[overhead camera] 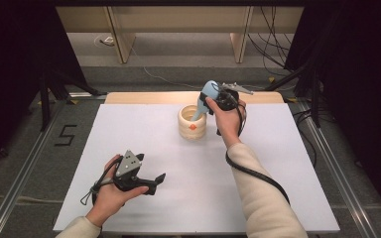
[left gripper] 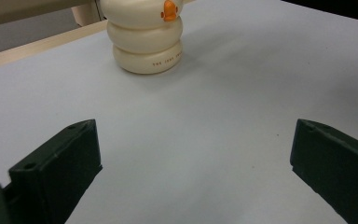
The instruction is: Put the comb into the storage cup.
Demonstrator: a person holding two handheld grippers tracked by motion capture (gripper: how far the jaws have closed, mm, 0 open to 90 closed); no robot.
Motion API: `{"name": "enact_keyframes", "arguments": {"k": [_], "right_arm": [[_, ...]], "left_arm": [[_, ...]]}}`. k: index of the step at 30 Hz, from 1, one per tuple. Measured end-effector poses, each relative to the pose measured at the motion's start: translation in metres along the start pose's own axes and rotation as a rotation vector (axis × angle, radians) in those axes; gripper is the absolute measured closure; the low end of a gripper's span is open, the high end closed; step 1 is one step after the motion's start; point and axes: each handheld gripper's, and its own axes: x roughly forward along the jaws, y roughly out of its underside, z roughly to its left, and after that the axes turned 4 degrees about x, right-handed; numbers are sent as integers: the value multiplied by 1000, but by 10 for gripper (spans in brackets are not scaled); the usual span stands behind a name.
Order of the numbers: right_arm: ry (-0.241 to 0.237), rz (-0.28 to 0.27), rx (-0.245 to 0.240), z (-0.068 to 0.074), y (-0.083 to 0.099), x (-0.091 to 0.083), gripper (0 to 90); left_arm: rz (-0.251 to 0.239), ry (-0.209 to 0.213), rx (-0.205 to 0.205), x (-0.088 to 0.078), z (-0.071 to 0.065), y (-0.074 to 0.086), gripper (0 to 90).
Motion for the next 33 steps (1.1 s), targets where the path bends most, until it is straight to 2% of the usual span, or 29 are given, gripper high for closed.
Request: {"name": "enact_keyframes", "arguments": {"k": [11,19,33], "right_arm": [[5,-4,3,-1,-1,0,321],[-5,3,-14,0,0,1,183],[8,11,-28,0,0,0,156]], "left_arm": [[1,0,-2,0,0,0,11],[1,0,1,0,0,0,13],[1,1,0,0,0,0,14]]}}
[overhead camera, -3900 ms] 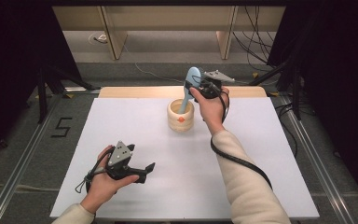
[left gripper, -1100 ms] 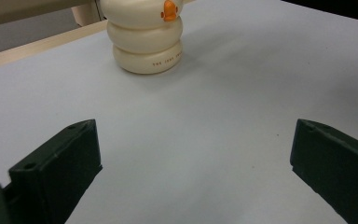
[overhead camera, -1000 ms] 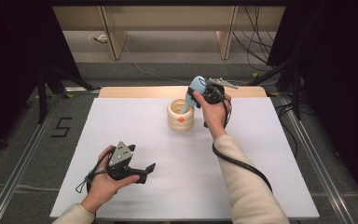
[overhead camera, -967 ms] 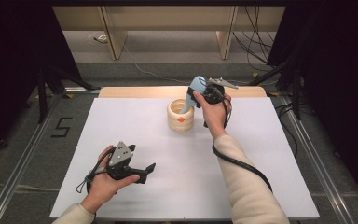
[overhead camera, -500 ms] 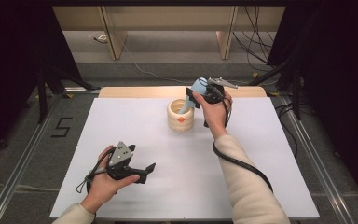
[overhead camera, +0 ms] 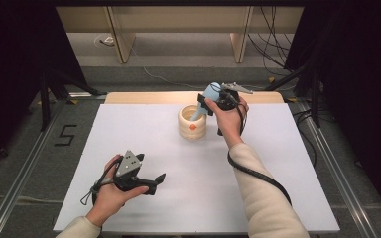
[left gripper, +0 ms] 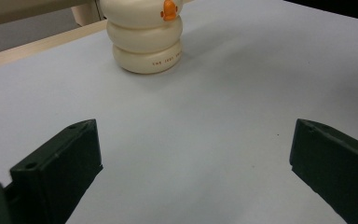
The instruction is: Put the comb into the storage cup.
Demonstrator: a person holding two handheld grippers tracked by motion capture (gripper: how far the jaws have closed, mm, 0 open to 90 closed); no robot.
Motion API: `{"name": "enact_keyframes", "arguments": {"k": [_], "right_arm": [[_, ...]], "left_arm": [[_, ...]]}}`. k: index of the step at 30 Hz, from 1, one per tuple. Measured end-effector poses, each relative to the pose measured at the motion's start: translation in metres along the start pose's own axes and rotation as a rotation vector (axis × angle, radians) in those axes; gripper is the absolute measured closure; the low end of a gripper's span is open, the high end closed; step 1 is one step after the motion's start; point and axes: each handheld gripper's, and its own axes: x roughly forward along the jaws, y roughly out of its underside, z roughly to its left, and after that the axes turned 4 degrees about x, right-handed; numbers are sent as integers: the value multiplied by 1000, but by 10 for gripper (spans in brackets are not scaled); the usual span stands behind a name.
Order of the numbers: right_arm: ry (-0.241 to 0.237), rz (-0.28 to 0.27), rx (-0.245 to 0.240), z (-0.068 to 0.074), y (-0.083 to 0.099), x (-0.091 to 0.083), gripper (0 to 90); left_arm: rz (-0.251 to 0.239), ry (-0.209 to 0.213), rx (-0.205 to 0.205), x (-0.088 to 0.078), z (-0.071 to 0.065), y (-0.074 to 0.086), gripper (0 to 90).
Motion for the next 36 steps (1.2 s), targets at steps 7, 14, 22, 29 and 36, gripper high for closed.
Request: {"name": "enact_keyframes", "arguments": {"k": [7,14,22,29,36], "right_arm": [[6,10,6,-2,3,-1,154],[21,24,-4,-5,6,-4,148],[35,43,-24,-11,10,-8,123],[32,54,-42,-13,12,-13,110],[31,57,-58,-17,15,-24,107]], "left_arm": [[0,-1,1,0,0,0,14],[3,-1,0,0,0,0,14],[4,-1,0,1,0,1,14],[1,-2,-1,1,0,1,14],[6,-5,-1,1,2,1,15]]}}
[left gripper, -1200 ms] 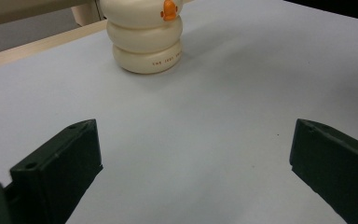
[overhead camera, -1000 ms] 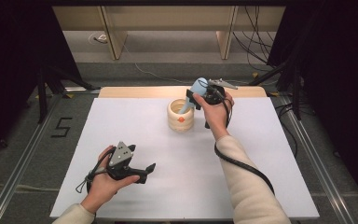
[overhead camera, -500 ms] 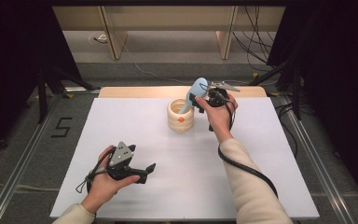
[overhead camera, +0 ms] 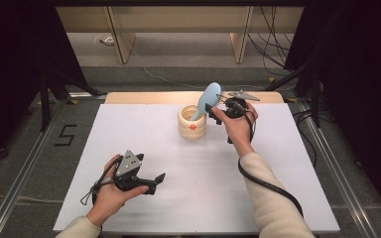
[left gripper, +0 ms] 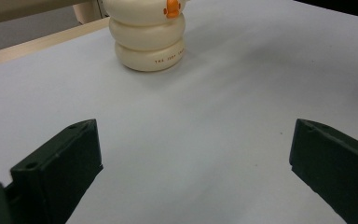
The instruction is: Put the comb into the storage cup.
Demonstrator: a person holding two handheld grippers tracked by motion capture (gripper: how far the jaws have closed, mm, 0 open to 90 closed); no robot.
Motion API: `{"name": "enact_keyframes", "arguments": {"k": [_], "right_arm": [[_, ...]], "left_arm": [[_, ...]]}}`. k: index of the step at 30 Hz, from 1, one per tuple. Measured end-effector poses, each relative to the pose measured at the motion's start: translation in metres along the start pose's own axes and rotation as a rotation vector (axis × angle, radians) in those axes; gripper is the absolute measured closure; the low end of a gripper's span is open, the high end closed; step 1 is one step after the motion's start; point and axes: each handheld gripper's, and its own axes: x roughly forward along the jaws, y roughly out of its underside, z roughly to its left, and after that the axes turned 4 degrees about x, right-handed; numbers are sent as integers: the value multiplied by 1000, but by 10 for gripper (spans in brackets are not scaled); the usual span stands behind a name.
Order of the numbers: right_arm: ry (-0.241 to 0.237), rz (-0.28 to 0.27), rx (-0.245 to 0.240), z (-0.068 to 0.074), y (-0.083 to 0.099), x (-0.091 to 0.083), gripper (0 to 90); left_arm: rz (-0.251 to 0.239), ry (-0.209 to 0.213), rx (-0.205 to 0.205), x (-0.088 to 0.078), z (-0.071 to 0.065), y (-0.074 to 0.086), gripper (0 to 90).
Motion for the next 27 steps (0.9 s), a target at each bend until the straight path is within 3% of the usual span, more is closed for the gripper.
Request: {"name": "enact_keyframes", "arguments": {"k": [27], "right_arm": [[-23,17,-73,-25,29,-58,106]], "left_arm": [[3,-10,-12,1,2,2,15]]}}
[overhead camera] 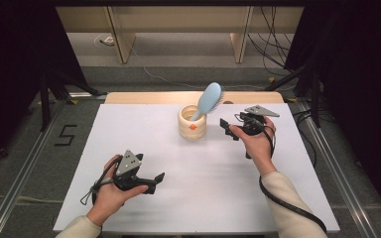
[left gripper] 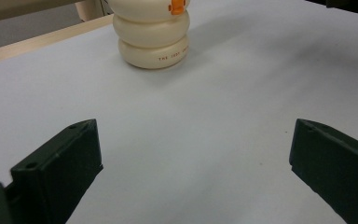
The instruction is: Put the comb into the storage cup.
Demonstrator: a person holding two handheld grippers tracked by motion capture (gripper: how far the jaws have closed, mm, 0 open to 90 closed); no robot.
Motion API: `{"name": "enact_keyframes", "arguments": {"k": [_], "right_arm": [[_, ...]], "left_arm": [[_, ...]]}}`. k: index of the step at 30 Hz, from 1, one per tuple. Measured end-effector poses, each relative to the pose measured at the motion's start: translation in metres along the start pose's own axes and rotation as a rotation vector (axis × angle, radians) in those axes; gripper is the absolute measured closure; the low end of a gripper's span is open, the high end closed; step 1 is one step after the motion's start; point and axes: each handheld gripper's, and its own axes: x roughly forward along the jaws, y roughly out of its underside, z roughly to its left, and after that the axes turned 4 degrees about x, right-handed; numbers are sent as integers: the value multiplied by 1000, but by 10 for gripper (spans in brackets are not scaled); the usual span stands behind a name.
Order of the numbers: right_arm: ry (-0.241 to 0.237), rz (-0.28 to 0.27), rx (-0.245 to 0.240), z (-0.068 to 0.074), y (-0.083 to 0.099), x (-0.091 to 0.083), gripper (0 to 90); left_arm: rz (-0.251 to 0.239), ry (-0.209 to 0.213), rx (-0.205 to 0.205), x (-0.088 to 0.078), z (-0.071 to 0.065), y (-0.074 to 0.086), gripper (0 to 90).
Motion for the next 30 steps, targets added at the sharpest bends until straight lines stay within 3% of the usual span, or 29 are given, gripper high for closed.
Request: {"name": "enact_keyframes", "arguments": {"k": [13,30], "right_arm": [[-36,24,-50,0,15,-25,105],[-81,37,-108,13,28,-50,96]], "left_arm": [[4,-4,2,0,1,1,15],[6,-6,2,0,2,1,15]]}}
